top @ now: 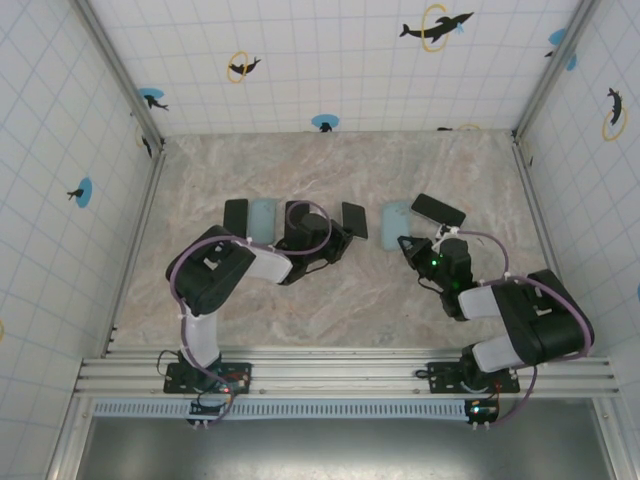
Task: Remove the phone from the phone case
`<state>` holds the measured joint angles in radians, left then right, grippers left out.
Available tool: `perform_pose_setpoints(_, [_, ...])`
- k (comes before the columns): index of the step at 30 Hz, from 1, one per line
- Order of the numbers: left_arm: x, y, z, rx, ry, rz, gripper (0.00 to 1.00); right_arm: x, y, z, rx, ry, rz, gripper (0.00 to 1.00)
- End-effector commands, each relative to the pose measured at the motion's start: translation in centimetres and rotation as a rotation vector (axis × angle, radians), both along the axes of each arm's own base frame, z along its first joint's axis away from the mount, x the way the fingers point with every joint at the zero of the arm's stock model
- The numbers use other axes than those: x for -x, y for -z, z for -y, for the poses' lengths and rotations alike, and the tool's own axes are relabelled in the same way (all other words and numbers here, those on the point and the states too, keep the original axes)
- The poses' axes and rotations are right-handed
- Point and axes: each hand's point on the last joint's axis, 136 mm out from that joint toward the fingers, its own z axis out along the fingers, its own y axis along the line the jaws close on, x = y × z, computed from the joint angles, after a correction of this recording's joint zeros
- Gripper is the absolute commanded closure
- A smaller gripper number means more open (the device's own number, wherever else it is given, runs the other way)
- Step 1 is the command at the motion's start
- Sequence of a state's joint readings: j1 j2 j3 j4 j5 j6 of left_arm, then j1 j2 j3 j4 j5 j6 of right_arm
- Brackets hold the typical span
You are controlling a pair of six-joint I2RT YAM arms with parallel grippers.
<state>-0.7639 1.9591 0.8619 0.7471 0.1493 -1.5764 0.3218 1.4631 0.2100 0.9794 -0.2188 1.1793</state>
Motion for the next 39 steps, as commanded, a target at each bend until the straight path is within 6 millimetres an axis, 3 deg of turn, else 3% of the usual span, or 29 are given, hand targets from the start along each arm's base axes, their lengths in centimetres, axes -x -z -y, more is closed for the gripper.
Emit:
perform_pose_setpoints(1, [-1.2, -1.9, 1.4, 0.087, 0.01, 0.028, 0.98, -0.4, -0.7, 0.0, -0.026, 0.001, 0.032, 1.0])
perform_pose_setpoints(6, [-1.1, -1.1, 1.7, 0.097, 0.016, -0.005, 0.92, -0.7, -0.4, -0.2, -0.03, -0.003, 0.021, 1.0])
perform_pose_setpoints(13, [-0.7, -0.1, 1.2, 0.081, 0.001, -0.057, 0.75, -1.4, 0.2, -0.5, -0.035, -0.005, 0.002, 1.0])
perform_pose_setpoints(22, [-0.2, 0.7, 0.9, 0.031, 0.005, -0.103, 0.6, -2.4, 0.8, -0.9, -0.029, -0.008, -0.015, 1.0])
perform_pose_setpoints(39, [1.9, 2.0, -0.2, -0.022, 0.021, -0.138, 0.52, -4.2, 2.1, -1.9, -0.003, -0.049, -0.026, 1.0])
